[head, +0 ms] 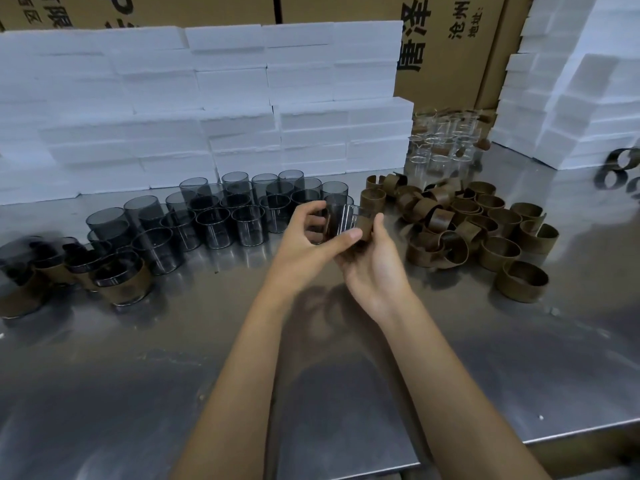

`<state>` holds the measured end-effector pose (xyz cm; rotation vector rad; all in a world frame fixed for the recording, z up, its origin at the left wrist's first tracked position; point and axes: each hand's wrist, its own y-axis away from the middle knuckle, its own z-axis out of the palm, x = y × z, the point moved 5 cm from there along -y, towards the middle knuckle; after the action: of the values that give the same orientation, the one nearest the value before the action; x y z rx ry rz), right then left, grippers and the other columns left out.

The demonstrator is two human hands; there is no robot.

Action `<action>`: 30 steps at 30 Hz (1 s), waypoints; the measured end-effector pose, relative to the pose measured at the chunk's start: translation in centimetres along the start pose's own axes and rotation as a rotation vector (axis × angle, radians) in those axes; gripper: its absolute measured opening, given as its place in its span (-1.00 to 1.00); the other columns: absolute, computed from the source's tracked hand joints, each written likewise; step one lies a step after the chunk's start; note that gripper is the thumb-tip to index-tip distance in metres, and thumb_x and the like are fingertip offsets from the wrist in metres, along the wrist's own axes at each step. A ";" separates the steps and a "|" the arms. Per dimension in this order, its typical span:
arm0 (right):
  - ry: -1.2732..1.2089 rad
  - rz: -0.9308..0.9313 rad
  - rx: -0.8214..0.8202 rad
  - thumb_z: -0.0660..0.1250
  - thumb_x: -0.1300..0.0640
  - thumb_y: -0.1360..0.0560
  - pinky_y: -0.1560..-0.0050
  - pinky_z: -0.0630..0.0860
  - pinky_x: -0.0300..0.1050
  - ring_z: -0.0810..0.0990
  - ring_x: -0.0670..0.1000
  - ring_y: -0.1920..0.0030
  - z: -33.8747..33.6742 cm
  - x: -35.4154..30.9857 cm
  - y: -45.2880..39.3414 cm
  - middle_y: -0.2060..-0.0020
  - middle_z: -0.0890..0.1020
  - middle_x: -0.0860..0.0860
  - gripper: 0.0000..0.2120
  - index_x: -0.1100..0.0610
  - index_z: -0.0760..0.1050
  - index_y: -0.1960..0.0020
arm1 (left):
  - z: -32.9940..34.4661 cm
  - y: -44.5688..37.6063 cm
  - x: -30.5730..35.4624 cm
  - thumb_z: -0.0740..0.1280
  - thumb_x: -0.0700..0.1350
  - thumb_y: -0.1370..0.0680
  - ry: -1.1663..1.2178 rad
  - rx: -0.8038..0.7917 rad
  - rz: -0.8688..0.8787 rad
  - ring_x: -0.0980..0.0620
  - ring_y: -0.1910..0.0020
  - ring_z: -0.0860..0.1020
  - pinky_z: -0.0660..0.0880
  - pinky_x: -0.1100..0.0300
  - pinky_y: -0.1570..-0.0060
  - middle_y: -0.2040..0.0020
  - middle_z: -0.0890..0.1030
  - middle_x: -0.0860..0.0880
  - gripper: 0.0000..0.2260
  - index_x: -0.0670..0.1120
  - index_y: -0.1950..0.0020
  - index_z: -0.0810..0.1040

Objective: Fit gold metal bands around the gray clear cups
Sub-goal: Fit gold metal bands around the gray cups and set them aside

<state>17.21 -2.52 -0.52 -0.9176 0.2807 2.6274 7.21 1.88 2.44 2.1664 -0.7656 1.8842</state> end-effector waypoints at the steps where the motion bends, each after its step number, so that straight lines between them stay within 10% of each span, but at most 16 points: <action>1: 0.003 -0.030 0.019 0.00 -0.11 -0.73 -0.35 0.51 0.00 0.60 0.16 -0.29 -0.1 -0.1 -0.1 -0.27 0.61 0.25 -0.45 0.31 0.45 -0.41 | -0.1 -0.1 -0.1 0.55 -0.06 -0.48 0.030 0.061 -0.016 0.10 -0.10 0.62 0.55 0.36 -0.01 -0.20 0.60 -0.02 -0.49 0.01 -0.40 0.48; 9: 0.810 -0.426 0.023 0.42 0.11 -0.59 -0.20 0.56 -0.21 0.61 -0.04 -0.21 1.0 -0.6 1.5 -0.21 0.62 0.07 -0.68 0.04 0.49 -0.31 | 0.1 -0.8 -1.6 0.30 0.23 -0.61 0.503 0.115 -0.189 -0.04 -0.01 0.71 0.63 0.11 -0.03 0.00 0.75 -0.11 -0.57 -0.12 -0.13 0.67; 12: 0.867 -0.502 -0.002 0.41 0.21 -0.58 -0.15 0.50 -0.31 0.58 -0.05 -0.16 1.5 -0.8 1.9 -0.18 0.63 0.02 -0.72 0.07 0.56 -0.27 | -0.3 -1.1 -2.3 0.22 0.23 -0.65 0.687 0.175 -0.288 -0.05 0.07 0.72 0.61 -0.01 -0.10 0.05 0.75 -0.14 -0.53 -0.14 -0.03 0.68; 17: 0.823 -0.351 -0.073 0.38 0.26 -0.59 -0.13 0.47 -0.38 0.55 -0.18 -0.20 1.3 -0.4 1.8 -0.27 0.60 0.01 -0.63 0.08 0.53 -0.39 | -0.5 -0.9 -2.6 0.13 0.15 -0.67 0.752 0.084 -0.369 -0.06 0.20 0.60 0.43 0.19 0.42 0.10 0.69 -0.17 -0.57 -0.16 -0.07 0.62; 30: 0.868 -0.314 -0.197 0.36 0.27 -0.61 -0.17 0.44 -0.43 0.54 -0.36 -0.20 1.5 0.2 2.2 -0.29 0.57 -0.05 -0.59 0.02 0.45 -0.41 | -1.7 -1.1 -3.2 0.15 0.09 -0.66 0.649 0.053 -0.421 -0.16 0.14 0.65 0.55 0.10 0.18 0.08 0.70 -0.23 -0.65 -0.15 -0.08 0.57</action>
<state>15.41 -4.04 0.63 -1.9515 0.0637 1.8600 5.98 4.45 -0.13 1.4212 -0.1220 2.1653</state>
